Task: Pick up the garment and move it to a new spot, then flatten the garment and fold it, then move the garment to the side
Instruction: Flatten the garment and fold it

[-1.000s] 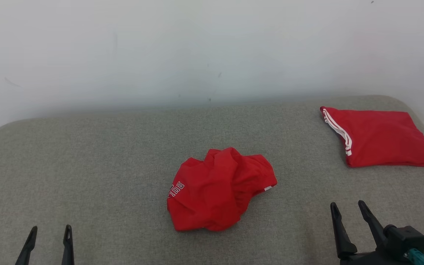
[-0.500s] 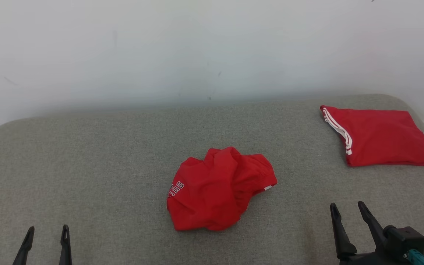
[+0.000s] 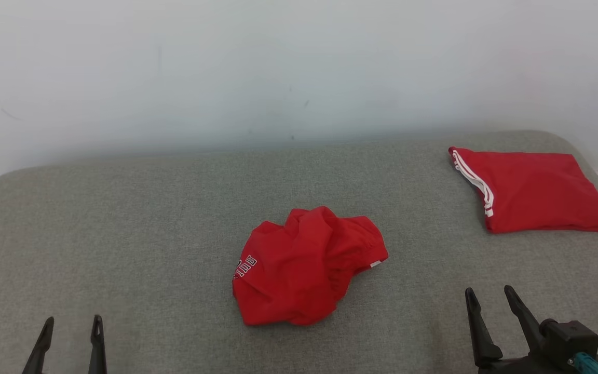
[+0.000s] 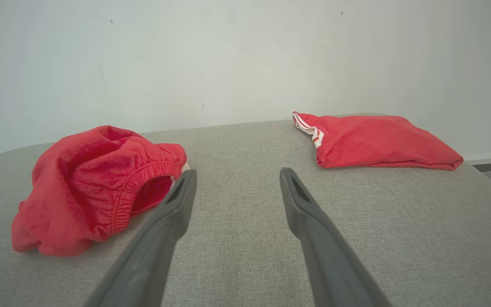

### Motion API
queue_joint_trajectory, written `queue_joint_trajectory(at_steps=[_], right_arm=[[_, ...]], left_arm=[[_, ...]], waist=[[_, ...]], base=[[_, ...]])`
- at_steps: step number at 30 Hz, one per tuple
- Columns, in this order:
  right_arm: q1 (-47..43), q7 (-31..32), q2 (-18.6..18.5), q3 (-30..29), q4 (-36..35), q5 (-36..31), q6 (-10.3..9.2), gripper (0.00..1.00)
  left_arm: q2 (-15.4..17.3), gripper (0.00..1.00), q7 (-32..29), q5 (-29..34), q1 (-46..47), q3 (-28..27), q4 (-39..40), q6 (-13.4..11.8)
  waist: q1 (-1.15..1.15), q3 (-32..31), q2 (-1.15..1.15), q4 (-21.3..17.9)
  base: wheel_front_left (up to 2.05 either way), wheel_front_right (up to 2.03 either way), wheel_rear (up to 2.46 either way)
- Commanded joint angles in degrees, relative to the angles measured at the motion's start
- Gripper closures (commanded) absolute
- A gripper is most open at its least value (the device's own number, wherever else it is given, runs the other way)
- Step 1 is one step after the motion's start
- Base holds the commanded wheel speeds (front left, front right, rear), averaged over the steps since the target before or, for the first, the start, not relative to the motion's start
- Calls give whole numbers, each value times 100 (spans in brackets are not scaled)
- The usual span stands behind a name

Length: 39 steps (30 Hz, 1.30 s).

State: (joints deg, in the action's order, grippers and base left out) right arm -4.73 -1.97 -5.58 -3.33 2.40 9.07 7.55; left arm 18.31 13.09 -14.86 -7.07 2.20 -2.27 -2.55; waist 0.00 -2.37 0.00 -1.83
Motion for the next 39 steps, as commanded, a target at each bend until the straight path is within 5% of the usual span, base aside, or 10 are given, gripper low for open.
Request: queue_joint_trajectory(at_steps=[1, 17, 25, 32, 34, 39], right_arm=[[-8, -12, 14, 1, 4, -3, -12, 0], [216, -152, 46, 80, 156, 90, -12, 0], [434, -331, 114, 102, 312, 147, -12, 0], [581, -505, 170, 60, 494, 152, -12, 0], [617, -525, 187, 62, 527, 140, -12, 0], [678, -577, 199, 36, 594, 143, -12, 0]], left_arm=[[-9, 0, 25, -75, 42, 16, 24, -1], [-490, 0, -107, 193, 1383, 1202, -336, 562], [-725, 0, -159, 239, 2116, 1860, -1112, 858], [-907, 0, -102, 200, 2500, 2081, -1927, 862], [-948, 100, -61, 159, 2590, 2047, -2160, 827], [-1023, 100, -30, 103, 2731, 2070, -2510, 837]], waist=[[0, 8, 0, -9], [0, 481, 0, -673], [0, 917, 0, -1100], [0, 1138, 0, -1352], [0, 1157, 0, -1391], [0, 1159, 0, -1424]], base=[[0, 0, 0], [0, 0, 0], [0, 0, 0], [0, 0, 0], [0, 0, 0], [0, 0, 0]])
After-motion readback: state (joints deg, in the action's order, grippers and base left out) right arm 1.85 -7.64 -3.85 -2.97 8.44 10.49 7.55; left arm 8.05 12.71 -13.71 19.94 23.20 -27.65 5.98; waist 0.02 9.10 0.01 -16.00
